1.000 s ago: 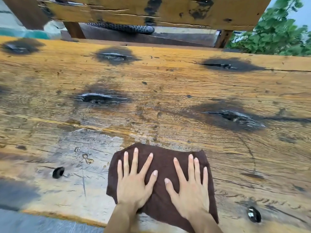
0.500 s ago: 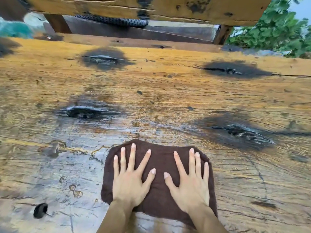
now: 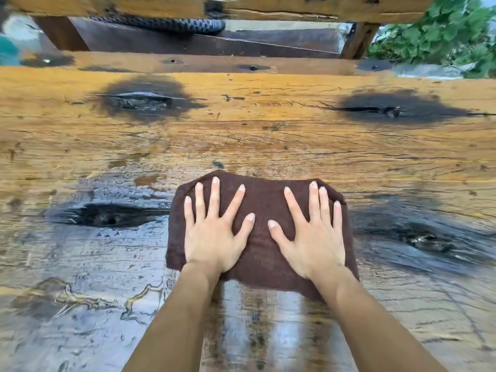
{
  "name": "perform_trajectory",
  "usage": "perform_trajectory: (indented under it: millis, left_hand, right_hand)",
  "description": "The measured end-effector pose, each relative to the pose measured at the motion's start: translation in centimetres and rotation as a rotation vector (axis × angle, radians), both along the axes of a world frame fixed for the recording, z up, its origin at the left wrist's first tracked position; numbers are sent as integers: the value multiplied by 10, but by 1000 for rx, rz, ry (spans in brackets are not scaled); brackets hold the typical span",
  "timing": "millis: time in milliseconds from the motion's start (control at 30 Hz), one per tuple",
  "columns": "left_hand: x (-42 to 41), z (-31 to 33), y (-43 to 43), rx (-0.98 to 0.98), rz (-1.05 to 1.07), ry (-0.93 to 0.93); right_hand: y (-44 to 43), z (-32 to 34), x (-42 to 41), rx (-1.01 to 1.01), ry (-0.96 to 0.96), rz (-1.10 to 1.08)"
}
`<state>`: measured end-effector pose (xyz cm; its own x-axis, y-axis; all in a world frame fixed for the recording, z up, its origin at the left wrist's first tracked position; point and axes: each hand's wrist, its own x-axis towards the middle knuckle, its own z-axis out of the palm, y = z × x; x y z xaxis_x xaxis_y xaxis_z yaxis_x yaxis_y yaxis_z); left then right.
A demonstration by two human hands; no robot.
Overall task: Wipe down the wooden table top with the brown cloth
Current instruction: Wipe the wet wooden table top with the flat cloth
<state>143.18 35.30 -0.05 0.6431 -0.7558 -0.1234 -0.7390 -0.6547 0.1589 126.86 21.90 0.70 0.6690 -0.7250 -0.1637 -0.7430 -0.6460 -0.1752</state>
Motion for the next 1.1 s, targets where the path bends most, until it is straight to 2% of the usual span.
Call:
perform_trajectory:
  millis: [667, 1100]
  left_hand:
    - [173, 2, -173, -5, -62, -36]
    - [245, 2, -247, -17, -43, -82]
  right_hand:
    - [-166, 0, 163, -35, -1, 5]
    - [-250, 4, 241, -65, -19, 44]
